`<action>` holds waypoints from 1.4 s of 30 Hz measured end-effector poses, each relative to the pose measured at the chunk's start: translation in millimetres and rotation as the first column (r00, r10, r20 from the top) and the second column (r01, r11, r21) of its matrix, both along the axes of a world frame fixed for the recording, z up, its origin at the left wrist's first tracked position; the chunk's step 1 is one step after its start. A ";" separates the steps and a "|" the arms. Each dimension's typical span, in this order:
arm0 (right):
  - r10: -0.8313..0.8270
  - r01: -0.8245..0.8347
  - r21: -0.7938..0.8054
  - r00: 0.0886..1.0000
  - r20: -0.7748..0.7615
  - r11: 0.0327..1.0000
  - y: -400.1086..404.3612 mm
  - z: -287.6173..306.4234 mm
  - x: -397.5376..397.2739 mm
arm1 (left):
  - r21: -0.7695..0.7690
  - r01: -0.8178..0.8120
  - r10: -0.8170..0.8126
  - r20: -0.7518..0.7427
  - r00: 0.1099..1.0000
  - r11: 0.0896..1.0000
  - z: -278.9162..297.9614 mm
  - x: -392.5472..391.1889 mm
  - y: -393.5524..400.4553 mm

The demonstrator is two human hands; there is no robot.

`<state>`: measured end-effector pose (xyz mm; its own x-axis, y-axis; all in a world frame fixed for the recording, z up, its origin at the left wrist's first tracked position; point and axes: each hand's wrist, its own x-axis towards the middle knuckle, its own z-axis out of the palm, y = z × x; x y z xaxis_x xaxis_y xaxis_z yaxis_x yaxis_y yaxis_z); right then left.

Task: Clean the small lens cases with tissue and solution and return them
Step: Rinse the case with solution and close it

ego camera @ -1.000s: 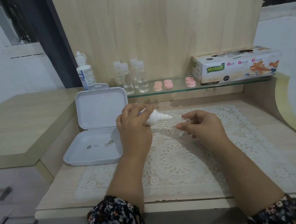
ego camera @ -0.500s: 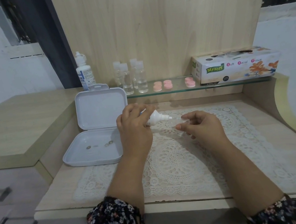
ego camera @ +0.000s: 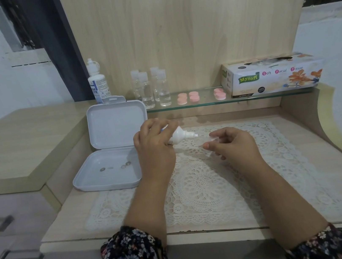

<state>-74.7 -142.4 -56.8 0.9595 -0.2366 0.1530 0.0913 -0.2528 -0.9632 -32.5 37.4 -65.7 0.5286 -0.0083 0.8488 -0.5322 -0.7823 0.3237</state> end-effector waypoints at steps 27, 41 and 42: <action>0.013 -0.013 0.000 1.000 0.007 1.000 -1.4 -2.2 3.3 | -0.008 0.006 -0.006 -0.016 1.000 1.000 0.1 -0.4 -1.5; 0.019 -0.019 -0.003 1.000 0.015 1.000 -1.5 -2.9 3.7 | 0.013 -0.022 0.022 -0.014 1.000 1.000 0.5 -2.4 -2.0; 0.019 -0.019 -0.002 1.000 0.015 1.000 -1.4 -3.0 3.9 | 0.010 -0.019 0.019 -0.011 1.000 1.000 0.7 -2.2 -1.9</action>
<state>-70.8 -143.8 -59.8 0.9614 -0.2179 0.1680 0.1107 -0.2525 -0.9612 -34.7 35.6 -65.0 0.5383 -0.0066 0.8427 -0.5139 -0.7952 0.3220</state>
